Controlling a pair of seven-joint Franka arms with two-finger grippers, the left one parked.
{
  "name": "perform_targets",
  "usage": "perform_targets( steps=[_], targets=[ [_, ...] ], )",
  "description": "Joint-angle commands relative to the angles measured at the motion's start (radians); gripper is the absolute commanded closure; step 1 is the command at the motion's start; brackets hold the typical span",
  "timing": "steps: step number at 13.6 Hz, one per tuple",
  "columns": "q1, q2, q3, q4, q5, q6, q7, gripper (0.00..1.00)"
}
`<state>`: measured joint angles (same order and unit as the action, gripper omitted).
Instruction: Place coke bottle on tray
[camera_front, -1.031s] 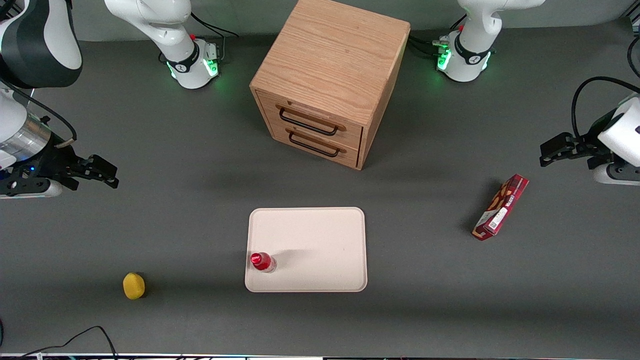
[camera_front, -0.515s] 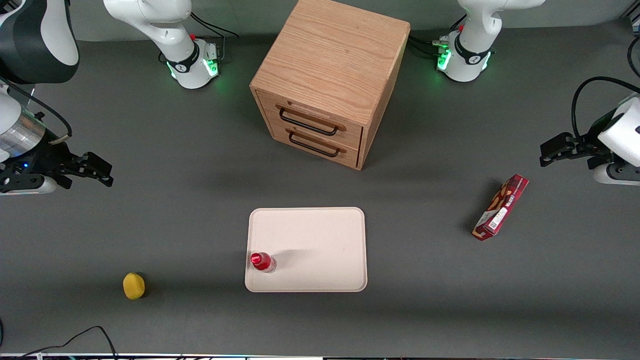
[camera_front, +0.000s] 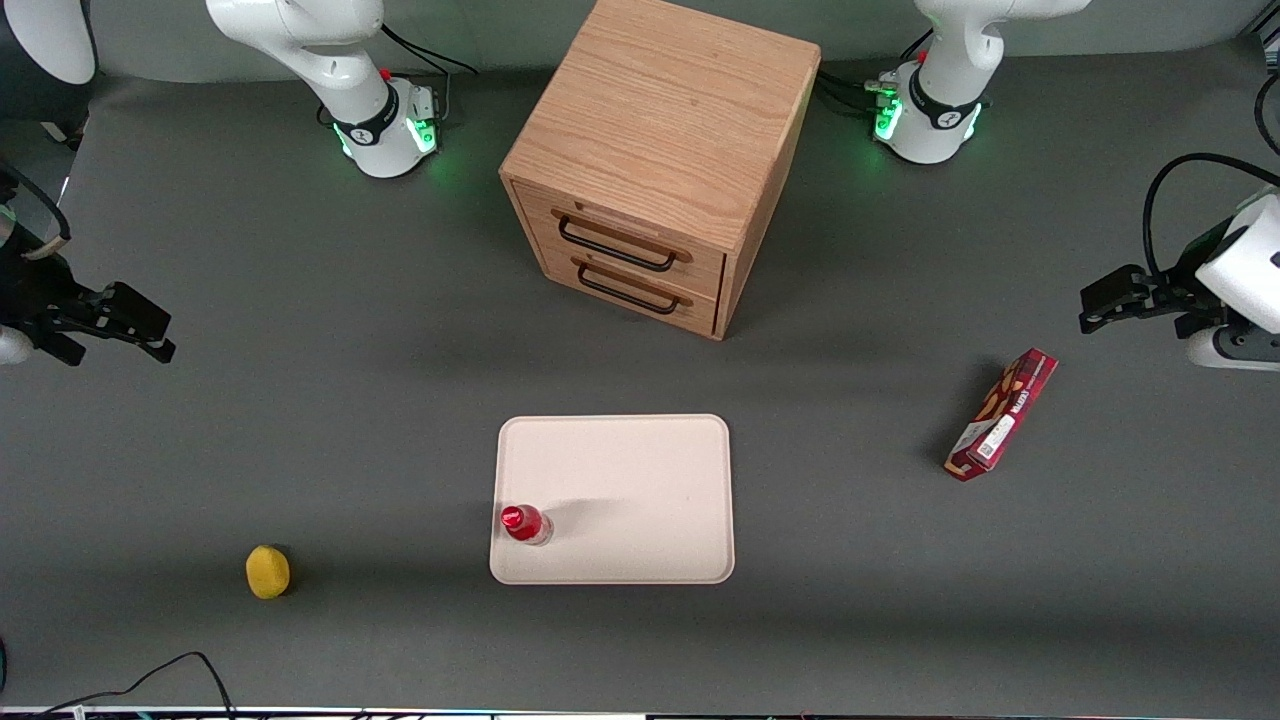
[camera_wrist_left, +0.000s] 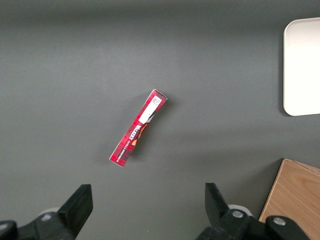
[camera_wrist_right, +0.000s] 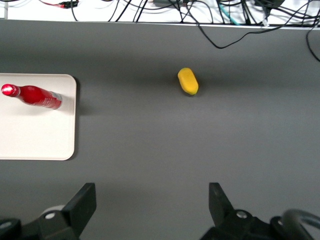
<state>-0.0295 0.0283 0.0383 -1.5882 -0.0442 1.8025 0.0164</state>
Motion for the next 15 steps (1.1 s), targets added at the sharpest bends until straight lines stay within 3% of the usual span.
perform_targets(
  steps=[1,15],
  targets=[
    [0.011,0.024,-0.012,0.062,-0.026,-0.028,-0.018,0.0],
    [0.013,0.064,-0.008,0.068,0.026,-0.126,-0.026,0.0]
  ],
)
